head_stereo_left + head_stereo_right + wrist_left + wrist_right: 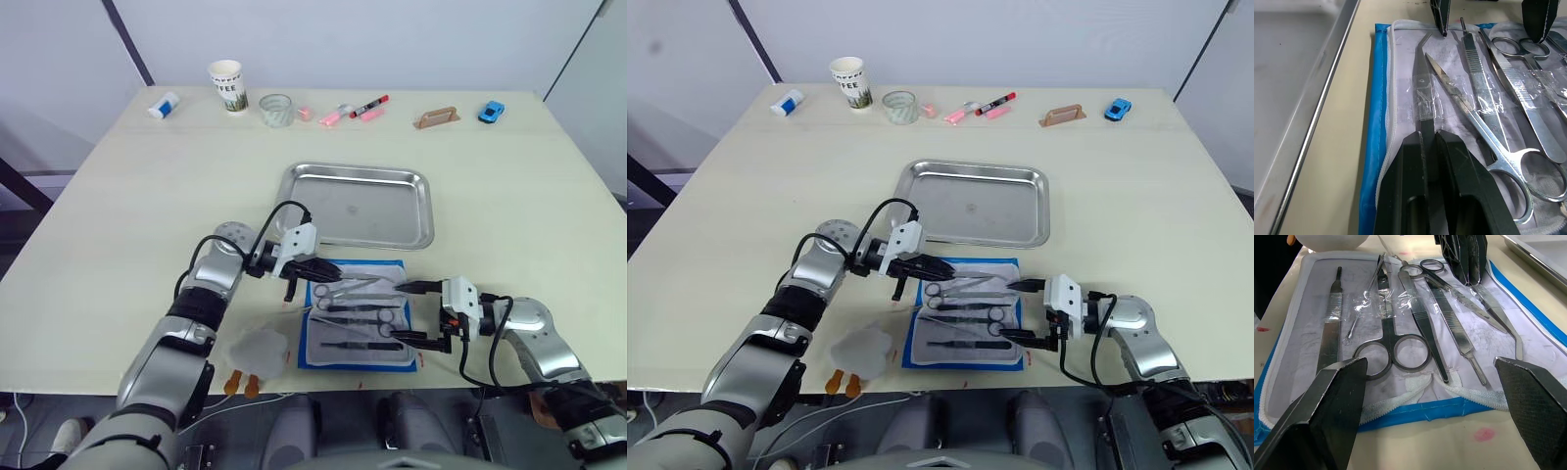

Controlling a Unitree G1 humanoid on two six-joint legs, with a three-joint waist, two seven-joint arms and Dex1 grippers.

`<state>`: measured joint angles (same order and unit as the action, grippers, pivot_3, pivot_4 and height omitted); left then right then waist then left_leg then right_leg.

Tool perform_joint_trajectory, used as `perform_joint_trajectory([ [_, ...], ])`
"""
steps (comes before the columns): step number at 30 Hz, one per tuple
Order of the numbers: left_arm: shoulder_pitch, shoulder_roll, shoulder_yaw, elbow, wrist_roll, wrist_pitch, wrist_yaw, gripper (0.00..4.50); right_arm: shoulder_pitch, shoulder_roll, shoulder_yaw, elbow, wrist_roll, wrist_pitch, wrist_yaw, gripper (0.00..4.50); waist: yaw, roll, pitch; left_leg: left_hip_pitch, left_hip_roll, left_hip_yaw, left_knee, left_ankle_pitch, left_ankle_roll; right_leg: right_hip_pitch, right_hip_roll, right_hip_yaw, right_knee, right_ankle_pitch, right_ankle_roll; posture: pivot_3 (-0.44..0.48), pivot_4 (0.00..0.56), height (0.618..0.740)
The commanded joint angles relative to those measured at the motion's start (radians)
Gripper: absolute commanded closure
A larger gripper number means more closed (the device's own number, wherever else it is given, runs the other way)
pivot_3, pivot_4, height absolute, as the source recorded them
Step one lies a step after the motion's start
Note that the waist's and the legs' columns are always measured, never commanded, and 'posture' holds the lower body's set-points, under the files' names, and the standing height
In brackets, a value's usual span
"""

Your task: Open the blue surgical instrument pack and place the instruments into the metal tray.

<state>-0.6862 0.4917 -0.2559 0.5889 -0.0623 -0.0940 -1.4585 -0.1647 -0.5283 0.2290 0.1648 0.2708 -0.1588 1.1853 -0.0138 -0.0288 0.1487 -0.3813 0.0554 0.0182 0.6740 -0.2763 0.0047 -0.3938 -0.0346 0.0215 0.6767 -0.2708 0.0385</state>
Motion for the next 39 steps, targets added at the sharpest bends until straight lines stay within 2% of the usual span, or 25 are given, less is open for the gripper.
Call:
perform_joint_trajectory([
  [1, 0.009, 0.012, -0.01, -0.034, 0.005, 0.014, -0.002, 4.43, 0.028, 0.0, 0.04, 0.069, -0.084, 0.026, -0.034, 0.0, 0.0, 0.0, 0.0, 0.0, 0.0, 0.0, 0.0, 0.0, 0.0, 0.0, 0.0, 0.0, 0.0, 0.0, 0.0, 0.0, 0.15, 0.737],
  [9, 0.008, 0.027, -0.019, -0.114, 0.011, 0.052, 0.003, 4.43, 0.023, -0.003, 0.051, 0.068, -0.096, 0.04, -0.035, 0.0, -0.001, 0.0, 0.0, 0.0, 0.0, 0.0, 0.0, 0.0, 0.0, 0.0, 0.0, 0.0, 0.0, 0.0, 0.0, 0.0, 0.15, 0.737],
  [22, 0.02, 0.069, -0.049, -0.291, 0.032, 0.226, 0.042, 4.43, 0.02, -0.007, 0.066, 0.065, -0.111, 0.07, -0.04, 0.0, -0.002, 0.0, 0.0, 0.001, 0.0, 0.001, -0.001, 0.0, 0.0, 0.0, 0.0, 0.001, 0.0, 0.0, 0.0, 0.0, 0.15, 0.737],
  [39, 0.043, 0.143, -0.04, -0.357, -0.004, 0.265, 0.039, 4.43, 0.009, -0.018, 0.084, 0.065, -0.135, 0.122, -0.051, 0.0, -0.013, -0.001, 0.0, 0.003, 0.001, 0.001, -0.003, 0.0, 0.0, 0.0, 0.001, 0.003, 0.0, -0.001, -0.001, 0.0, 0.15, 0.737],
])
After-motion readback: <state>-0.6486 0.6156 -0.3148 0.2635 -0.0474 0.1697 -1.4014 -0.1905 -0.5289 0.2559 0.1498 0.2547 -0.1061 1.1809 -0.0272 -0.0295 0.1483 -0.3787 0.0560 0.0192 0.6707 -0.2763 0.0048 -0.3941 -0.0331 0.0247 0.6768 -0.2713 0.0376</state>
